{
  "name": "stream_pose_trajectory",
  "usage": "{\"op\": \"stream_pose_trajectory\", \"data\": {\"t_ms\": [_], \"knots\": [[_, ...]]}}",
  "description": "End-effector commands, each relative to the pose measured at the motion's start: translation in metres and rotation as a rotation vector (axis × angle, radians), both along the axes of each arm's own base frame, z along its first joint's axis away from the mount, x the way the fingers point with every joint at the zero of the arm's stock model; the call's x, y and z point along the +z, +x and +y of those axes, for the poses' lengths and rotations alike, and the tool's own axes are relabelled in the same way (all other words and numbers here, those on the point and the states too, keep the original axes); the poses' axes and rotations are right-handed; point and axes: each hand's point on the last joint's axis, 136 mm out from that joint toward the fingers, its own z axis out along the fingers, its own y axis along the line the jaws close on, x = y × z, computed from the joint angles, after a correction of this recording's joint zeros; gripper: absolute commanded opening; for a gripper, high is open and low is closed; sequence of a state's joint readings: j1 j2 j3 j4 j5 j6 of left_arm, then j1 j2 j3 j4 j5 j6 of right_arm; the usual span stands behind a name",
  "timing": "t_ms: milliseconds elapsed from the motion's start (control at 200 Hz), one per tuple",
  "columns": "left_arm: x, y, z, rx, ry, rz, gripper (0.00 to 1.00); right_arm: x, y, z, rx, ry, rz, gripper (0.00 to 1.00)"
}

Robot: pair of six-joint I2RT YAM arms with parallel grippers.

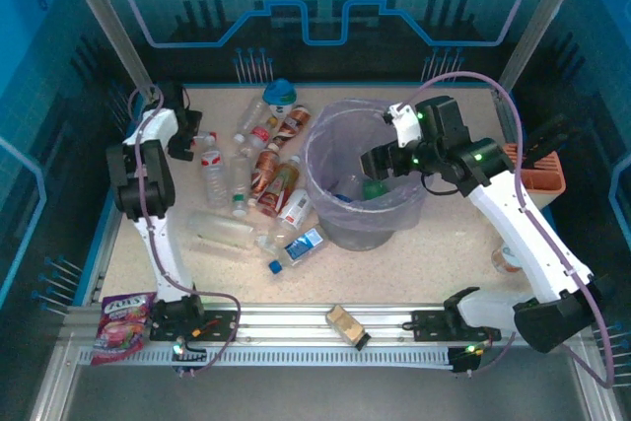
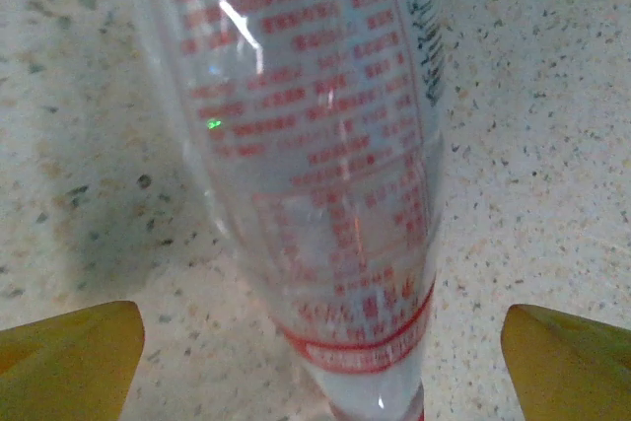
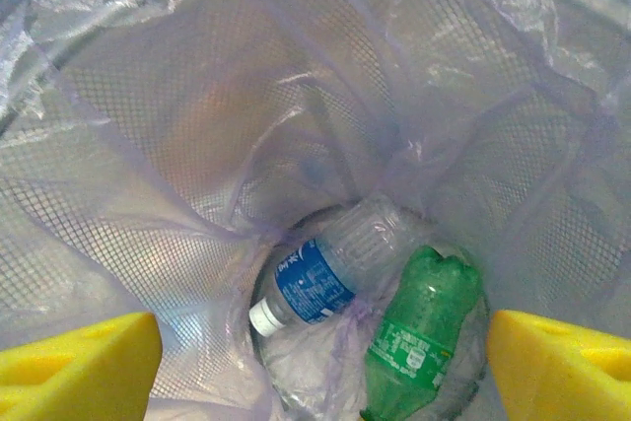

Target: Put the plastic bottles in the bin

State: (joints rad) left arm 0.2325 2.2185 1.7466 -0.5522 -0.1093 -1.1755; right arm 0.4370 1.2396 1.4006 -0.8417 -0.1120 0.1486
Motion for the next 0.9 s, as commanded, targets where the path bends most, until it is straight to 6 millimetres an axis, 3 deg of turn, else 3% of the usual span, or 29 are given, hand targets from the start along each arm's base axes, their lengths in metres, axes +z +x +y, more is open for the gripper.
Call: {"op": "stream_pose_trajectory", "data": {"t_ms": [0,80,245,445,575,725,891], "knots": [[0.005,0.015,0.005,-0.021,0.021,-0.004,0.95,0.007,-0.007,-0.013,-0.016,-0.030,-0.018,0.86],[-0.004,0.014,0.003,-0.024,0.007,0.022,0.91,0.007,-0.008,-0.016,-0.026,-0.045,-0.022,0.86],[-0.017,0.006,-0.002,0.000,-0.011,0.039,0.74,0.014,-0.010,-0.019,-0.037,-0.042,-0.042,0.86],[-0.016,0.000,-0.002,0.000,-0.003,0.037,0.52,0.017,-0.009,-0.021,-0.044,-0.045,-0.057,0.86],[-0.012,-0.004,-0.001,0.000,-0.001,0.033,0.45,0.022,-0.007,-0.020,-0.046,-0.036,-0.069,0.86],[0.007,-0.004,0.000,-0.013,0.021,0.005,0.42,0.029,-0.004,-0.020,-0.055,-0.016,-0.096,0.86],[0.053,0.002,0.001,-0.062,0.071,-0.088,0.36,0.042,0.002,-0.014,-0.062,0.041,-0.108,0.85]]}}
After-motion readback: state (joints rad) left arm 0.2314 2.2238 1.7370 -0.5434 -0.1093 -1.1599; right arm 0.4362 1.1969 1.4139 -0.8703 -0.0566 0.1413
